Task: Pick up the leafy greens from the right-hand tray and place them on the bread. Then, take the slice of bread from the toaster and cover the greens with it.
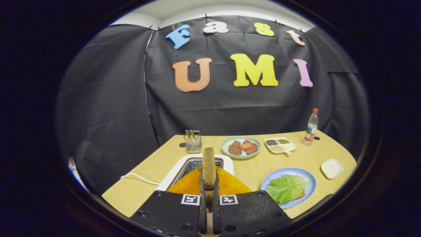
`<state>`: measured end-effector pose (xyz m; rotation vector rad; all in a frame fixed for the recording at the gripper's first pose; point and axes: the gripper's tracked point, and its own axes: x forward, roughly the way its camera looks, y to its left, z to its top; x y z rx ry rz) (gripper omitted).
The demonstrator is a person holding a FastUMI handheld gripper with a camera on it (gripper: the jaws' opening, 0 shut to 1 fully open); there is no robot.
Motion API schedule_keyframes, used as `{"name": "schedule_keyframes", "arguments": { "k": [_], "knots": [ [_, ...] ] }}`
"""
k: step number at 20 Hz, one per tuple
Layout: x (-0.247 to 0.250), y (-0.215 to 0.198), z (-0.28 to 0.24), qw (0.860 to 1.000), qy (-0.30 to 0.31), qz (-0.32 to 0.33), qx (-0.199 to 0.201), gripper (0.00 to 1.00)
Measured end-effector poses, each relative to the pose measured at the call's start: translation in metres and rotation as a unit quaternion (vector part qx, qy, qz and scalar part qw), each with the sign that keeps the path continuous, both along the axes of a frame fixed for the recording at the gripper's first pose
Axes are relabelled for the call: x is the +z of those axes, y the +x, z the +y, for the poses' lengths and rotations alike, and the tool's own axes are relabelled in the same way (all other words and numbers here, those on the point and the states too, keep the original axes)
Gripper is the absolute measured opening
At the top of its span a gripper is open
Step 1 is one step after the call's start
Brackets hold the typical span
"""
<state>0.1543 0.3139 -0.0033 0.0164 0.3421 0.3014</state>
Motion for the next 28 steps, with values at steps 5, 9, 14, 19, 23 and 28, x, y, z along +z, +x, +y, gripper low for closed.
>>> {"name": "schedule_keyframes", "arguments": {
  "k": [5,9,14,19,23,28],
  "knots": [
    [0.048,-0.002,-0.011,0.999,0.044,-0.016,0.007,0.07],
    [0.086,0.000,-0.032,0.997,0.054,-0.051,-0.002,0.07],
    [0.099,0.006,-0.070,0.996,0.054,-0.070,-0.023,0.07],
    [0.063,0.018,-0.124,0.995,0.049,-0.051,-0.065,0.07],
    [0.020,0.032,-0.156,0.995,0.034,-0.028,-0.092,0.07],
    [-0.026,0.047,-0.170,0.994,0.041,0.004,-0.104,0.07]
  ]
}}
